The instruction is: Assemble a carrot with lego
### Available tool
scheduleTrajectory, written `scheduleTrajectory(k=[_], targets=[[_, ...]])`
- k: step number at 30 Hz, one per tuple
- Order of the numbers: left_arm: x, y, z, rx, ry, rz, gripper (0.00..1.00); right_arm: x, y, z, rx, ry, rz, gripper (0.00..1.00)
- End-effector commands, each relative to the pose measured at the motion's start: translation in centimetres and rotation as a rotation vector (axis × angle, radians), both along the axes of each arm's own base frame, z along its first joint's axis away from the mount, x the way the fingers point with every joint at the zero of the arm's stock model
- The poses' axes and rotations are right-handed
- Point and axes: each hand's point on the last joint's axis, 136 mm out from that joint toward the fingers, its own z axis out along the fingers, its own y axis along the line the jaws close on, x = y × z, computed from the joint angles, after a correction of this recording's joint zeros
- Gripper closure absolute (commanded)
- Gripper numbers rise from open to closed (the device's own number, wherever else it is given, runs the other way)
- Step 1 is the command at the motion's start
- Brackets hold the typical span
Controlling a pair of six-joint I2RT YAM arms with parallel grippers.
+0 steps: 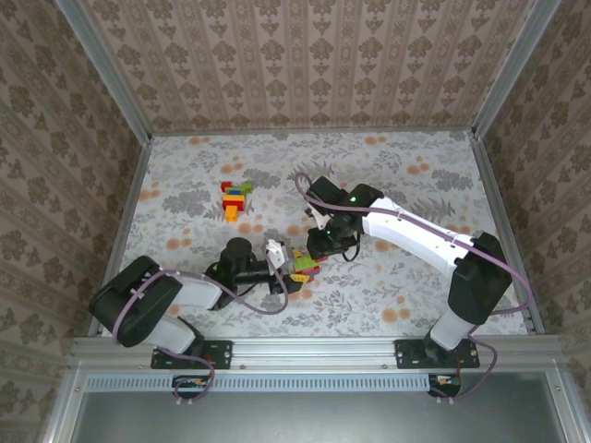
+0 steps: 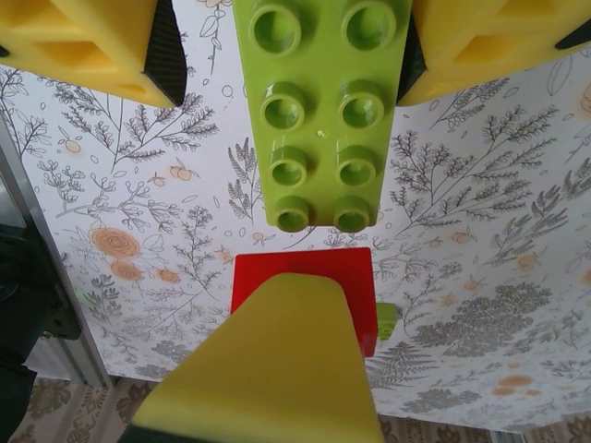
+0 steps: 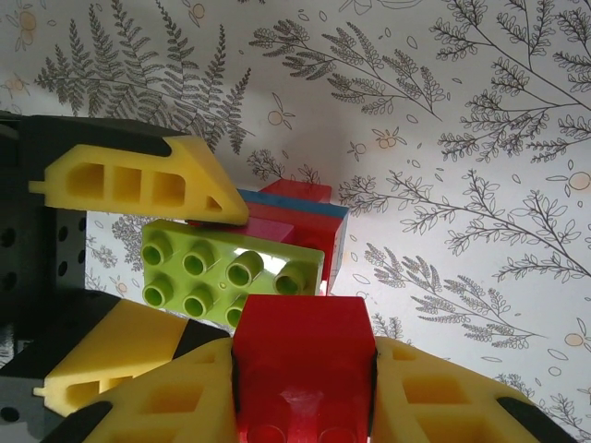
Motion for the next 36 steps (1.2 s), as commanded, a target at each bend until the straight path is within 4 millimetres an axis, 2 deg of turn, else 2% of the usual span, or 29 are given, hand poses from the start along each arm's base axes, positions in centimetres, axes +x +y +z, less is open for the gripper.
scheduleTrajectory(k=[1,5,9,25,36], targets=[[0.0,-0.8,0.9,-0.041,-0.02,-0.026,0.45,-0.4,0.1,0.5,-0.004,0.011,-0.002,0.73],[0.2,-1.1,0.7,-0.047,-0.016,-0.027,0.53,-0.5,0.1,0.3,-0.011,0.017,-0.002,0.73],[0.5,-1.2,0.6,-0.048,-0.021,-0.019,0.56,-0.5,0.0,0.1,-0.021,0.017,-0.008,0.73],[0.9,-1.3,0.0,-0.028,-0.029,-0.002,0.62,-0.4,-1.1,-0.9,-0.116,-0.028,-0.114,0.74],[1.1,-1.1,-0.8,-0.003,-0.032,0.013,0.63,-0.4,-1.6,-2.0,-0.193,-0.032,-0.135,0.74]])
